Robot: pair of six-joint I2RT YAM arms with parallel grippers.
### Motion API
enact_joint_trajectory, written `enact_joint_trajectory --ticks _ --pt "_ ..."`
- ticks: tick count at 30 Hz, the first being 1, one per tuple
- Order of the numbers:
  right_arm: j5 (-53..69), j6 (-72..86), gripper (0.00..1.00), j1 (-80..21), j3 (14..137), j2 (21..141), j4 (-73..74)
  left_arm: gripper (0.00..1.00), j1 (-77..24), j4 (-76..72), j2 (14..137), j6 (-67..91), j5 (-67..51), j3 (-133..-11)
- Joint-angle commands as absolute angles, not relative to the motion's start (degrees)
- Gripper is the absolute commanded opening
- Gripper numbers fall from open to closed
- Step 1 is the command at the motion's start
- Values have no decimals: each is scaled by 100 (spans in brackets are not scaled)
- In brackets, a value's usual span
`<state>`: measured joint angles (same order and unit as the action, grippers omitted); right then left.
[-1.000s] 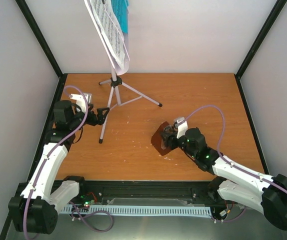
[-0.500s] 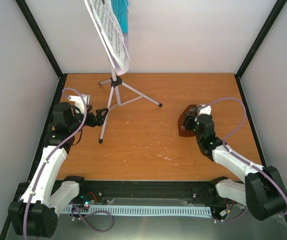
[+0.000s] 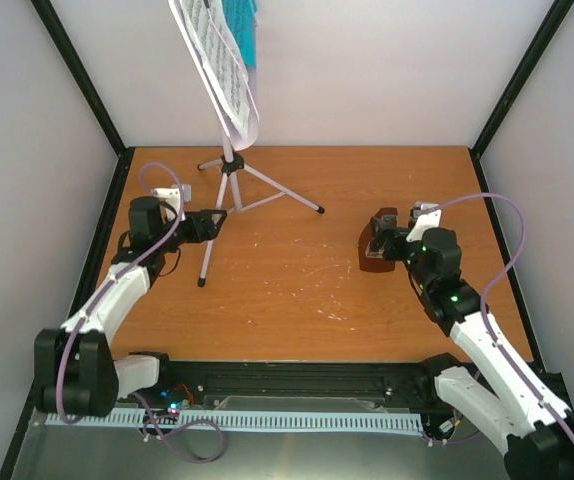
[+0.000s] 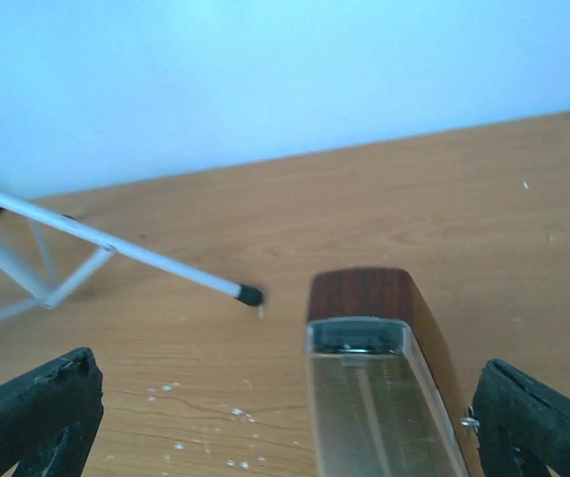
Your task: Pack up the instrument practice props
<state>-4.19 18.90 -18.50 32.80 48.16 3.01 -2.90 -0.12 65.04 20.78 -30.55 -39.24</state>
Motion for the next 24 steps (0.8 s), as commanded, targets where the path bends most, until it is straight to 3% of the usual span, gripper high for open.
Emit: enact_joint_trajectory --ticks 1,8,13,20,24 --pt "135 1813 100 -1828 3465 4348 1090 89 -264 -741 7196 1848 -3219 -4463" --pt "658 1819 100 -1828 3421 4102 1258 65 -281 -708 8331 1246 -3390 -5224" --pt "604 1569 100 -1827 3320 3923 1250 35 -285 -749 8739 815 -3782 -5423" --pt "786 1508 100 -1823 3232 3665 1000 1 -300 -1072 8692 396 -4138 -5117" --pt "1256 1544 100 -1825 3346 3733 946 0 -352 -1275 8413 399 -4175 -4773"
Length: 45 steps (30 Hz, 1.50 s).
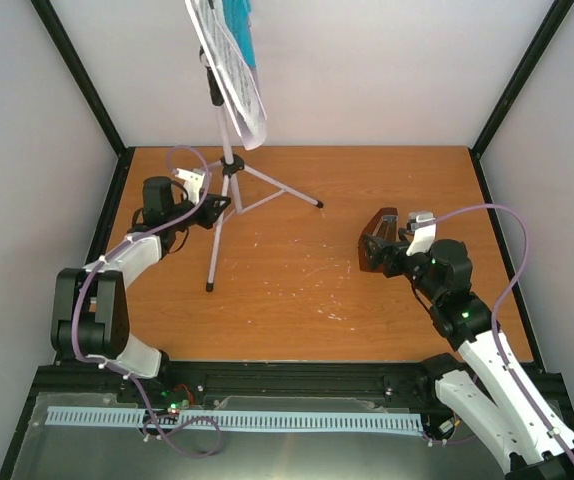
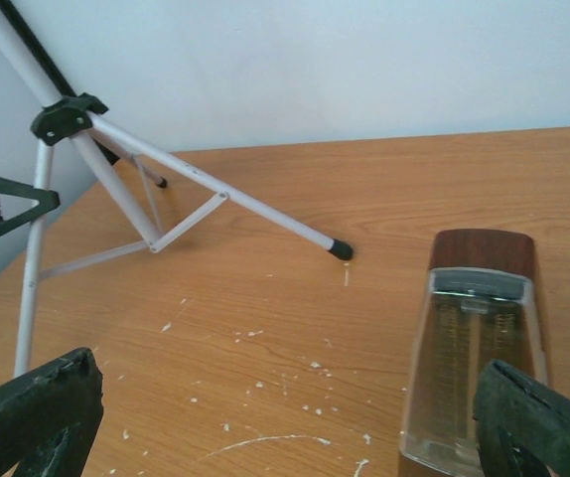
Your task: Pack up the instrument practice props
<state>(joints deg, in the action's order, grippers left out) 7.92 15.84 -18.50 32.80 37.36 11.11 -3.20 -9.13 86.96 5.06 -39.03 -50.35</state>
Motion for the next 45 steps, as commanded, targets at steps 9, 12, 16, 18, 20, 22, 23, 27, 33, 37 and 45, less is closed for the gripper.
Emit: enact_joint_trajectory --ticks 9,12,16,18,20,22,23,27,33,37,45 --pt "2659 1384 100 -1828 3833 4395 951 0 -1091 -1286 7238 775 -4282 -3748" --pt "3105 1340 100 -1835 3939 4553 772 0 -1176 -1628 6513 1263 -4530 -3200" --pt "3976 1349 100 -1847 4150 4896 165 0 -1393 -1630 5888 1610 -4747 -2780" --pt "4322 1367 99 -1881 4282 5162 -197 0 -1459 -1492 5733 1648 -4845 -2715" --pt "4560 1348 99 -1983 4450 5461 -515 0 -1488 -1364 5629 1676 -4989 -2686" --pt "4713 1316 99 -2124 4639 5761 -838 0 -1528 -1446 5576 1734 -5150 -2614" --pt "4789 1287 99 -2218 4742 5920 -999 0 -1555 -1539 5568 1771 -5248 -2592" --pt "5226 1019 97 -2658 5295 6699 -1470 0 -1625 -1572 5748 1754 -5515 -2680" --pt "5174 508 92 -3067 6185 7612 -1413 0 -1679 -1510 5854 1681 -5519 -2708" --pt "5209 159 91 -3292 6813 8186 -1086 0 -1687 -1520 5855 1746 -5490 -2724" --pt "5367 63 83 -3554 7813 9312 -1091 0 -1692 -1536 5876 1769 -5556 -2730"
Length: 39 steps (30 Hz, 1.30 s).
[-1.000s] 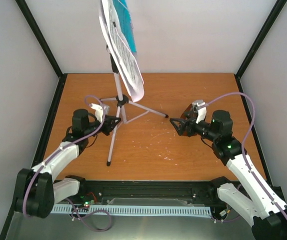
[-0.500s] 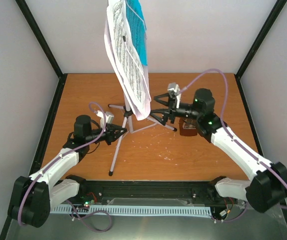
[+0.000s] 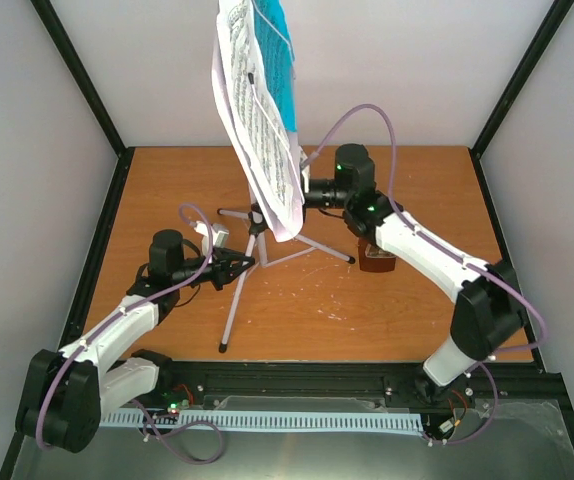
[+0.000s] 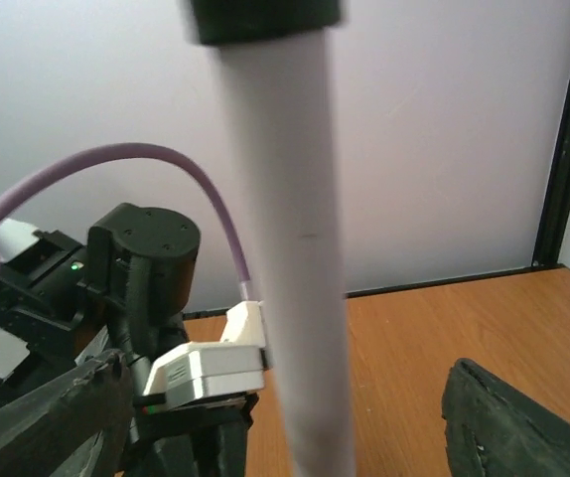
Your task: Pack up the instrument practice props
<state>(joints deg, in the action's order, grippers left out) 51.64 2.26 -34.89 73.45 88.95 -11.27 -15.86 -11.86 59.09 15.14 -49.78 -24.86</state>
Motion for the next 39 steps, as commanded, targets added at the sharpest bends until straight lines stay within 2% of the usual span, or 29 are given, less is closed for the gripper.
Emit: enact_joint_trajectory --ticks 1,3,8,10,12,14,19,21,22,26,31,39 --pt "5443 23 81 -3590 7963 9481 -983 0 -1688 -1532 5876 1770 -5548 -2721" --pt "5582 -138 75 -3675 8276 9664 -683 0 -1688 -1530 5888 1772 -5531 -2724" --pt "5773 -279 48 -3762 8485 9840 -444 0 -1687 -1418 5903 1762 -5295 -2770" --pt "5697 -249 25 -3762 8319 9720 -532 1 -1687 -1362 5875 1785 -5154 -2805" --pt "5540 -235 10 -3762 8064 9516 -689 15 -1687 -1257 5821 1793 -4986 -2864" --pt "5310 -252 3 -3762 7792 9278 -861 31 -1687 -1102 5742 1776 -4805 -2965" --pt "4003 -368 3 -3793 7316 8696 -1001 83 -1687 -768 5377 1779 -4453 -3386" --pt "3193 -407 3 -3863 7150 8446 -1049 96 -1688 -462 5202 1654 -4228 -3764" --pt "2745 -423 3 -3906 7051 8308 -1109 99 -1681 -216 5125 1604 -4027 -3990" --pt "1125 -267 3 -4027 6754 7947 -1315 99 -1643 774 4951 1575 -2789 -4910" --pt "-599 66 3 -4267 6727 7909 -1208 99 -1238 1677 5022 973 -2464 -5839" --pt "-3232 261 3 -4826 7134 8336 -1193 100 -677 1271 5317 931 -1690 -5452"
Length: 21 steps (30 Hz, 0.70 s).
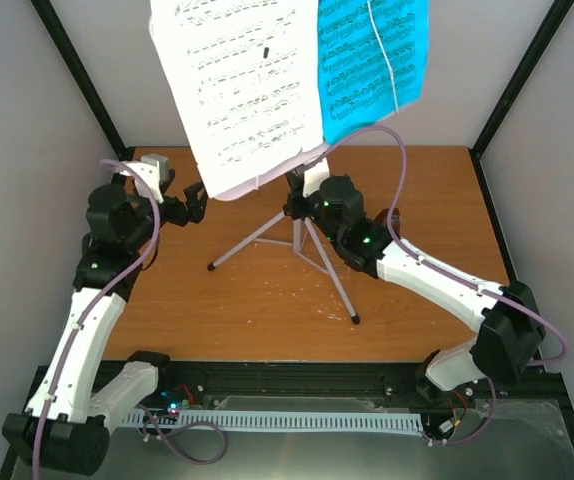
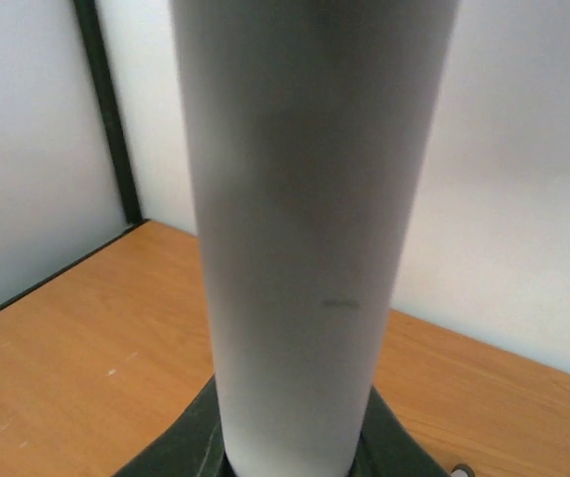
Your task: Pack up the instrument practice props
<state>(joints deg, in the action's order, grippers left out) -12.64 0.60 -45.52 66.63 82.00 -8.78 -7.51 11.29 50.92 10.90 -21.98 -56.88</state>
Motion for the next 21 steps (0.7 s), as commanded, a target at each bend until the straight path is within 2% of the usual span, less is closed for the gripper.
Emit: enact_joint_trajectory --ticks 1,6,11,18,20,21 --pt "-3502 297 3 -4879 7234 8460 -1168 99 -678 1232 5360 909 -1597 -5394" --pt "-4512 567 3 -5091 7741 8968 -1019 99 -633 1249 5422 670 -658 -5250" --pt "-5541 436 3 -5404 8279 9740 -1205 100 -633 1172 5260 690 -499 -5090" --pt "-5602 836 3 -5458 8767 10313 -1030 100 -633 1224 5249 737 -138 -5067" --pt "-5330 934 17 -5457 8891 10381 -881 100 -633 1218 5218 727 -91 -5053" --pt "-5175 952 34 -5457 8903 10388 -870 99 -633 1188 5204 703 -80 -5014"
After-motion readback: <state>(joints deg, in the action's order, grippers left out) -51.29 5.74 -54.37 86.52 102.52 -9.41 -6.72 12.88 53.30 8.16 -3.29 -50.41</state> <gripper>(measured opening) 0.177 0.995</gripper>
